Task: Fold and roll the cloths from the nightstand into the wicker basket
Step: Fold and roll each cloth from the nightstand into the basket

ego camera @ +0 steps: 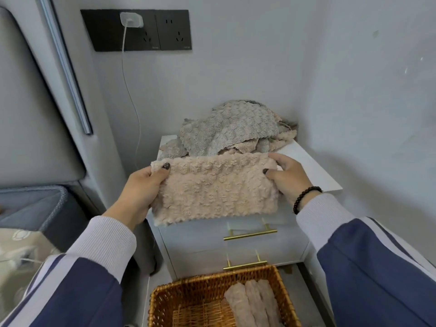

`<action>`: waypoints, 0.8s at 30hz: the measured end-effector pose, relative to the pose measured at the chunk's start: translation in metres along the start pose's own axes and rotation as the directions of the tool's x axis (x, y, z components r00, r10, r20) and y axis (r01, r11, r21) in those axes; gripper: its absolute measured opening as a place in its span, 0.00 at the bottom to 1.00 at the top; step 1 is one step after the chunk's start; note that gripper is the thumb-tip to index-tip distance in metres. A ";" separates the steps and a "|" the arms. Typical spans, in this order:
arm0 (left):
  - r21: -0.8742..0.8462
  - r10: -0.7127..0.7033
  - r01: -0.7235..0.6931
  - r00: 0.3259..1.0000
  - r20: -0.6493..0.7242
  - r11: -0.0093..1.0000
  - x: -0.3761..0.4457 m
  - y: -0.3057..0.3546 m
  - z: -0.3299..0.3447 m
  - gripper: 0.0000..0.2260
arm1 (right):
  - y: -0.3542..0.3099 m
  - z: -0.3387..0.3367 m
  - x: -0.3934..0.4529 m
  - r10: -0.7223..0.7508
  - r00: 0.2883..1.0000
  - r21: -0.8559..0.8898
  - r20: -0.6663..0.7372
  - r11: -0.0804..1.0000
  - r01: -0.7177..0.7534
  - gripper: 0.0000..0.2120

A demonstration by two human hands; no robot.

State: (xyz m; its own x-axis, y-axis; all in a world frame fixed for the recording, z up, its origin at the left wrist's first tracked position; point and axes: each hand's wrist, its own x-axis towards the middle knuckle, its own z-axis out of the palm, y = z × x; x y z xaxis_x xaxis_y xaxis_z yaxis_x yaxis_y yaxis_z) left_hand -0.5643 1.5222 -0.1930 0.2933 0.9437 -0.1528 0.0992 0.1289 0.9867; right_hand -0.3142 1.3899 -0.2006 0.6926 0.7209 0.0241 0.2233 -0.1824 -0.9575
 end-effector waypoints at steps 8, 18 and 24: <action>-0.039 -0.088 0.089 0.996 0.031 0.995 0.024 -0.009 0.006 0.09 | 0.017 0.011 0.024 0.062 0.997 -0.013 -0.038 0.998 -0.062 0.26; -0.022 -0.092 0.092 0.996 0.004 0.996 0.036 -0.012 0.011 0.07 | 0.001 0.017 0.048 -0.029 0.944 0.011 -0.330 0.999 0.034 0.11; 0.113 -0.016 0.025 0.997 -0.076 0.993 0.043 -0.022 0.006 0.05 | 0.012 0.025 0.056 -0.005 0.957 -0.136 -0.288 0.990 -0.035 0.07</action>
State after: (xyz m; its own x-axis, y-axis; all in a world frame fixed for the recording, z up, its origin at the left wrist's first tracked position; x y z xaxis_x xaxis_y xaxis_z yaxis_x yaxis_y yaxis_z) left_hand -0.5480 1.5578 -0.2212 0.2182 0.9620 -0.1639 0.2135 0.1168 0.9699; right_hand -0.2896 1.4447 -0.2179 0.8598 0.4984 0.1112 0.2899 -0.2969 -0.9098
